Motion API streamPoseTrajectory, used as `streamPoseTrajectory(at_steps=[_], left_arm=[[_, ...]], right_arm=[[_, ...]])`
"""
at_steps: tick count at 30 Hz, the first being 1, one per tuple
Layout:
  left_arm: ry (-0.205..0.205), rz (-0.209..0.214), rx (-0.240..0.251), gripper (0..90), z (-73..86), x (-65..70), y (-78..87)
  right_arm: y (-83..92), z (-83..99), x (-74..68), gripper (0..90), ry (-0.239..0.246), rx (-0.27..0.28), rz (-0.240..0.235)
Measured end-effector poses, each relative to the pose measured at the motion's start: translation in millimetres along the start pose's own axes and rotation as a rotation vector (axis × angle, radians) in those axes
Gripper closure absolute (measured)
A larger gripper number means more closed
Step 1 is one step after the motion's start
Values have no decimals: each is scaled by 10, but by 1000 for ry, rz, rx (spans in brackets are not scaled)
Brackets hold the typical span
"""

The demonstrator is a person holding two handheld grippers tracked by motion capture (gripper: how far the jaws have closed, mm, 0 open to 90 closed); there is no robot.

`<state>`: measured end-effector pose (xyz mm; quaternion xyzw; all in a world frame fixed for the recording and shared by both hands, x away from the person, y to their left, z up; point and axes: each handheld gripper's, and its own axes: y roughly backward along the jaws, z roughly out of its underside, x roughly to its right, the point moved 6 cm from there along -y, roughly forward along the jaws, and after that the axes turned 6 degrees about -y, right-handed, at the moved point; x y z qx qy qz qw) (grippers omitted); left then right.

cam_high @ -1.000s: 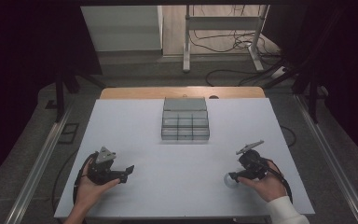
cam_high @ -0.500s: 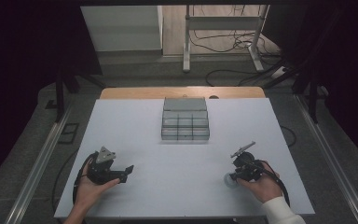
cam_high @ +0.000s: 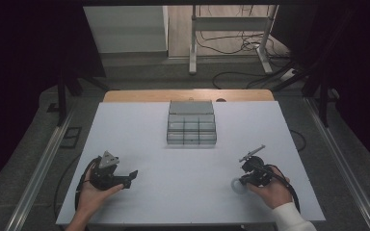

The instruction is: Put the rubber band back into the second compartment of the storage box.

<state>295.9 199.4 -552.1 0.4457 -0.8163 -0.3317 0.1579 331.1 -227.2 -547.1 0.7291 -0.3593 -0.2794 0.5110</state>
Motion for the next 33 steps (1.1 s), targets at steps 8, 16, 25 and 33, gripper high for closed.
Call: streamPoseTrajectory(at_steps=[8,16,25,33], left_arm=[[3,0,0,103,2,-2,2],[3,2,-2,103,5,-2,0],[3,-1,-1,103,8,-14,15],[3,1,-1,103,4,-10,14]], right_arm=[[200,-50,-25,828,7,59,-11],[362,-128,-73,828,35,90,-16],[543,-267,-84,828,38,134,-19],[556,-299,-84,828,40,140,-20]])
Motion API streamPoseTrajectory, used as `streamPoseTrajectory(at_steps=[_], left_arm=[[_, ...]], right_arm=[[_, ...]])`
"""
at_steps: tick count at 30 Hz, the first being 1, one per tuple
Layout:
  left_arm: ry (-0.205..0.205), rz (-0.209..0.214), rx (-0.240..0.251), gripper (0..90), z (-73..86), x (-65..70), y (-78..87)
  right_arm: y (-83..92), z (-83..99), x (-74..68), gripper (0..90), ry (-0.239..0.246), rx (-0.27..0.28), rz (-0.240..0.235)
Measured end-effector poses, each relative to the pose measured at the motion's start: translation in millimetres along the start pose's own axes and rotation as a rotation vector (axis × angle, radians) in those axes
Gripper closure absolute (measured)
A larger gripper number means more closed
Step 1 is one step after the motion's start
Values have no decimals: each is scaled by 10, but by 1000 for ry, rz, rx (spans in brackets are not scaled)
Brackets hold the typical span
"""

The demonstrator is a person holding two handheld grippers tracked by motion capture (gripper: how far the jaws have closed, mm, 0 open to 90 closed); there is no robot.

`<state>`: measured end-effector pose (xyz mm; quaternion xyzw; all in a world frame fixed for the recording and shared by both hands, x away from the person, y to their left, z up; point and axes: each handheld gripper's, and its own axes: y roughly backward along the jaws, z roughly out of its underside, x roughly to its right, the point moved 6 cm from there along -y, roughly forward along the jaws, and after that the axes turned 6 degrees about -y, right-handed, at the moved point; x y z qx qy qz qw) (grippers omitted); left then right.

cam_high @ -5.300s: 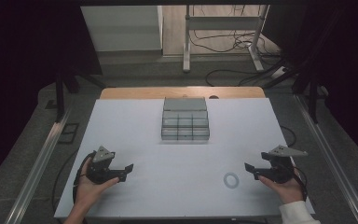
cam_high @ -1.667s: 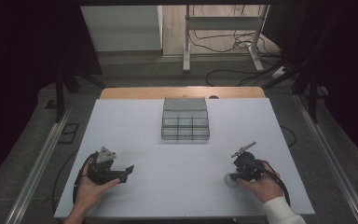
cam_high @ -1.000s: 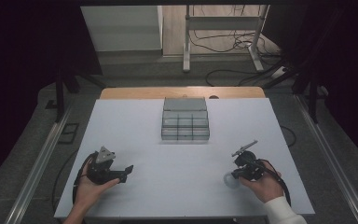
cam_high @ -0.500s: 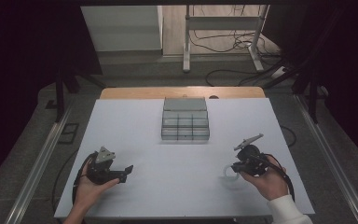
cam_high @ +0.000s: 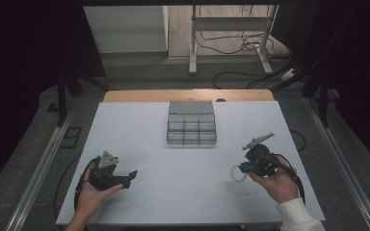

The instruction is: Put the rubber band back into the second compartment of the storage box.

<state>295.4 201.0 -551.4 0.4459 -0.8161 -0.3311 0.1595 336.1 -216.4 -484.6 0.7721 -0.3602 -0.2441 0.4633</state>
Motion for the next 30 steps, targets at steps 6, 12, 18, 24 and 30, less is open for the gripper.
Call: streamPoseTrajectory(at_steps=[6,12,18,24,30], left_arm=[[-2,3,-1,103,0,-2,-2],[-2,8,-2,103,-8,7,-12],[-2,9,-2,103,-3,12,-9],[-3,14,-1,103,-9,22,-10],[-3,7,-6,104,-9,13,-13]], right_arm=[[-11,-46,10,828,-10,16,3],[-93,-193,-28,828,-2,21,-14],[-183,-387,-17,828,8,17,-16],[-246,-515,4,828,0,19,-13],[-239,-649,35,828,-25,42,-17]])
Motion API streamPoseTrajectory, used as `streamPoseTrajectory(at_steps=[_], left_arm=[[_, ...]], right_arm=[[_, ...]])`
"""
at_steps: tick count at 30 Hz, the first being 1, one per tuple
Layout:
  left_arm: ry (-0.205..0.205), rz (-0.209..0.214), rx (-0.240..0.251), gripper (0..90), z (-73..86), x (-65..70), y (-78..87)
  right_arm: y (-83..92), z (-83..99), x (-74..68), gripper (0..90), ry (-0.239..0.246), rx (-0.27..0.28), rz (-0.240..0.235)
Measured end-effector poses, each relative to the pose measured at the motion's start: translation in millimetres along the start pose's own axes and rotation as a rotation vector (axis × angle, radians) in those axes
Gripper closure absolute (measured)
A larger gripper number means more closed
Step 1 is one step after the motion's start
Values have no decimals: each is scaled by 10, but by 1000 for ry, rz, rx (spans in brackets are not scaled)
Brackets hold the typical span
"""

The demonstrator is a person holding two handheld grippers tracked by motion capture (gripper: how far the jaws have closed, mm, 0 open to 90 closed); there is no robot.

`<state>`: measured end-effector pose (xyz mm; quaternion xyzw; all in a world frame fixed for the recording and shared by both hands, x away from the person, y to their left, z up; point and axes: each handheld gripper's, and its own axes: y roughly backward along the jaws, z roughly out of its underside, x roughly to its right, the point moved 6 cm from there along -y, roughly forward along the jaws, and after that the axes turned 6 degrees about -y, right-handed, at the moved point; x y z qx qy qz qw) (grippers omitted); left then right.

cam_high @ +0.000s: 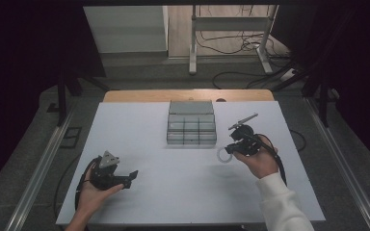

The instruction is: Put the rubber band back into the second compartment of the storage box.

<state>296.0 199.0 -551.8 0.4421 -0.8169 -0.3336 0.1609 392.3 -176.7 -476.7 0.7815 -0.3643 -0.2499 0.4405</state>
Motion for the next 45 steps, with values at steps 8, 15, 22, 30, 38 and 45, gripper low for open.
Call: streamPoseTrajectory(at_steps=[8,15,22,30,38,45], left_arm=[[-4,3,3,103,-8,8,0],[-5,2,2,103,-8,9,-3],[-6,3,0,104,-7,7,-6],[-7,4,-2,103,-5,2,-8],[-5,5,3,103,-14,1,-9],[-8,6,-2,103,-11,2,-11]], right_arm=[[-18,-135,34,829,-9,10,-8],[-43,-248,62,828,-15,14,-4],[-60,-370,46,829,-8,14,-3],[-90,-501,65,829,-22,20,-5],[-146,-607,65,828,-29,21,-12],[-235,-760,41,828,-26,16,-13]])
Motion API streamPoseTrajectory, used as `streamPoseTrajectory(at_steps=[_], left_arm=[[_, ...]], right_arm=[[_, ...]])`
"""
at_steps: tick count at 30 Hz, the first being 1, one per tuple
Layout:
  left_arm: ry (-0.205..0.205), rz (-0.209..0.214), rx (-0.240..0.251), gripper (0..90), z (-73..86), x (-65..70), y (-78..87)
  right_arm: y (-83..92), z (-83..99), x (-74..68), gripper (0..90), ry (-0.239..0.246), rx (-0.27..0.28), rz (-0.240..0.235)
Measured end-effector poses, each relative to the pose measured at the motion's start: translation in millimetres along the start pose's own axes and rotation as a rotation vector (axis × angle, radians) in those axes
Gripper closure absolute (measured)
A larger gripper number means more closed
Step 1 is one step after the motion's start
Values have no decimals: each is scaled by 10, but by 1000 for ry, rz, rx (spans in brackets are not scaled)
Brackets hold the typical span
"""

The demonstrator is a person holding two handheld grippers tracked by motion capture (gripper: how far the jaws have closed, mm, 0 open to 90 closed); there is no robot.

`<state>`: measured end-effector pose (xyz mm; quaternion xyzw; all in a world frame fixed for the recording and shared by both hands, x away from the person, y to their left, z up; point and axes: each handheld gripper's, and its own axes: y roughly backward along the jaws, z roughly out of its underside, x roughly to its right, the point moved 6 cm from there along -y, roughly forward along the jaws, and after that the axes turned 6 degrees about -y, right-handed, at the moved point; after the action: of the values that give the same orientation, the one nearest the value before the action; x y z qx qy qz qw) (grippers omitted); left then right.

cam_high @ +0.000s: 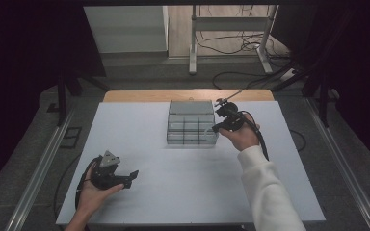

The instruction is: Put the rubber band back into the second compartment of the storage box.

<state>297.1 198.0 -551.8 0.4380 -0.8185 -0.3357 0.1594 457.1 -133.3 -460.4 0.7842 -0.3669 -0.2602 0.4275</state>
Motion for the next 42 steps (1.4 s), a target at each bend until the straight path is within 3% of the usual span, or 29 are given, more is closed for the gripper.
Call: streamPoseTrajectory(at_steps=[42], left_arm=[[-5,4,-8,104,17,-5,-2]], right_arm=[[-445,-548,49,828,-33,-3,13]])
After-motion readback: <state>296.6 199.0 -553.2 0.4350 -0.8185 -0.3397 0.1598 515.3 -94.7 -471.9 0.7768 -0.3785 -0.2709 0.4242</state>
